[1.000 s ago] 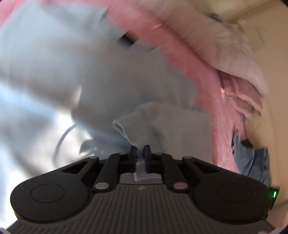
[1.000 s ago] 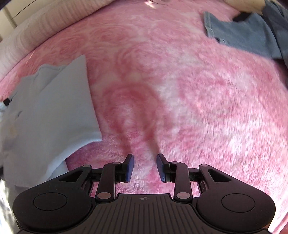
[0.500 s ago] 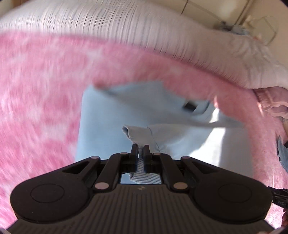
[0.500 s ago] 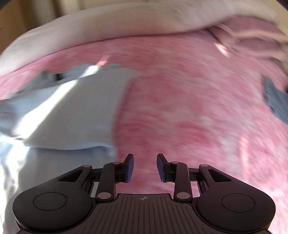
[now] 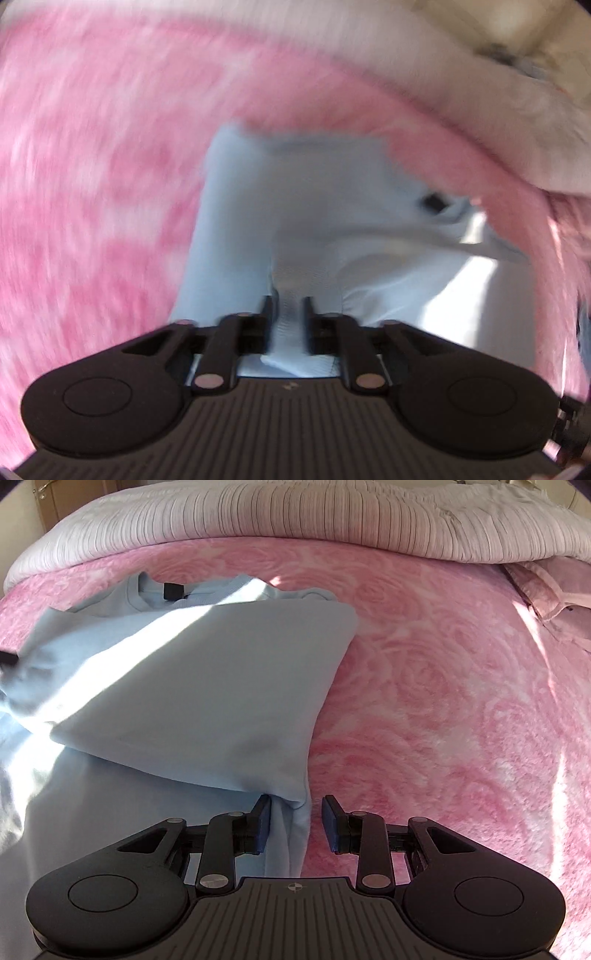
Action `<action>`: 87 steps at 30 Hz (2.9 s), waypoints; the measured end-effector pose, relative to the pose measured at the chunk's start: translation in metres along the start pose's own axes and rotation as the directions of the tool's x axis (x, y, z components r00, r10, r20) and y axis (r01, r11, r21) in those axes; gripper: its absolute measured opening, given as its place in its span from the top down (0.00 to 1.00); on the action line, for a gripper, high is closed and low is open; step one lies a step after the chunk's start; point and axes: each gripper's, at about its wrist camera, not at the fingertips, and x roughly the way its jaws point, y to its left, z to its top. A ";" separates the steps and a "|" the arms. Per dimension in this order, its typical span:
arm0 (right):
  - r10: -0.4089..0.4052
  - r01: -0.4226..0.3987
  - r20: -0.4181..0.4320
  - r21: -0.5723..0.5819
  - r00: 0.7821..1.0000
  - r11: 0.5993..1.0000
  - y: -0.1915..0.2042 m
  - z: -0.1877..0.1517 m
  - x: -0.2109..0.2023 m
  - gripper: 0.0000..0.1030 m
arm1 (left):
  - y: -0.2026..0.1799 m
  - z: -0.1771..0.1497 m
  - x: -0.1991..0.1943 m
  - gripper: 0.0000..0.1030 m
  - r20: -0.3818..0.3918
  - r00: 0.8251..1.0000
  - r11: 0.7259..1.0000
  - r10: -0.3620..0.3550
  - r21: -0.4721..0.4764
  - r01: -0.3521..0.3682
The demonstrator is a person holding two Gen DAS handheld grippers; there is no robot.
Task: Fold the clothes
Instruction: 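Grasp the other sleeve cuff with the left gripper and fold it across the body, then release the cuff and lift both grippers above the folded sweatshirt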
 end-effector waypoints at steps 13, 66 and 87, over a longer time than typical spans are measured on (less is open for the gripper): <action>-0.028 0.028 0.035 -0.011 0.999 1.000 0.003 -0.004 -0.001 0.86 | -0.006 -0.013 0.001 0.94 0.122 0.987 0.971 0.104 0.203 -0.128; 0.006 -0.011 0.192 0.025 0.981 1.000 -0.002 0.077 0.009 0.79 | -0.042 -0.020 -0.002 0.86 0.270 0.950 0.776 -0.156 0.628 -0.051; -0.033 0.025 0.107 0.076 0.994 0.997 0.076 -0.129 -0.090 0.77 | 0.048 -0.178 -0.088 0.88 0.129 0.956 0.688 -0.264 0.720 0.093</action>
